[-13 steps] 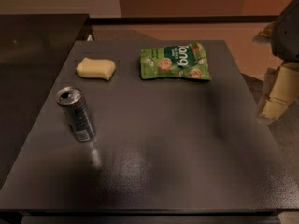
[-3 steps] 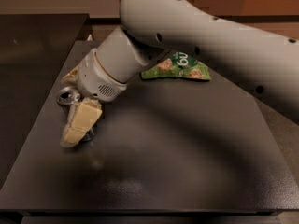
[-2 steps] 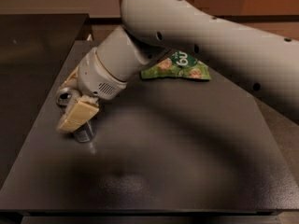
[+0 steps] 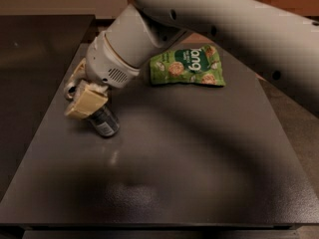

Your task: Knock redbull can over

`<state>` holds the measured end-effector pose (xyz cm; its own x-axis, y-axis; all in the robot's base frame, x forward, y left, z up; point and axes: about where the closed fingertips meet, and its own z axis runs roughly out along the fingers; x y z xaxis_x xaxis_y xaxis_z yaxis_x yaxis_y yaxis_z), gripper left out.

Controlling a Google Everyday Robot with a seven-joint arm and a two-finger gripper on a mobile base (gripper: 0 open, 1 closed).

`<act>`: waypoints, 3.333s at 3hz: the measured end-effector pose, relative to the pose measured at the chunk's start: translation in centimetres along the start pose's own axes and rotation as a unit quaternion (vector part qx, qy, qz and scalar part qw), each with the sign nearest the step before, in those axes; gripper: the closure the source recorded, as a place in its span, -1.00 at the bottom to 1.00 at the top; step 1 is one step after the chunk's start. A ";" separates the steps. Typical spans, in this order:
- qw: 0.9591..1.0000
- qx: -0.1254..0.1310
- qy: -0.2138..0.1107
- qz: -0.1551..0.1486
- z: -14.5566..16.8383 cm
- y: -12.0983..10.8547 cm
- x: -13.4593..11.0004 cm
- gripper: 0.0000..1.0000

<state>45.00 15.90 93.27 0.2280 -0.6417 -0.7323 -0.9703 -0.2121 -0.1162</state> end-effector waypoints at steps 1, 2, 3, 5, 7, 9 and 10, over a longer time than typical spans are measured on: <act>0.999 0.013 0.050 -0.010 -2.2 -1.2 -0.3 1.00; 0.992 0.022 0.123 -0.030 -3.0 -1.8 0.7 1.00; 0.980 0.016 0.191 -0.051 -2.5 -1.6 2.4 1.00; 0.954 -0.021 0.283 -0.093 0.1 0.3 5.1 1.00; 0.927 -0.057 0.344 -0.137 2.4 2.5 7.0 0.65; 0.912 -0.083 0.361 -0.177 3.9 3.7 7.5 -0.30; 0.912 -0.081 0.360 -0.178 3.8 3.7 7.3 -0.74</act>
Offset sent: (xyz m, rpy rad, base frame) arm 0.0382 -0.0444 0.0164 -0.4148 -0.2337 -0.0353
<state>42.80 13.23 84.91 0.5763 -0.8167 -0.0291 -0.8134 -0.5697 -0.1177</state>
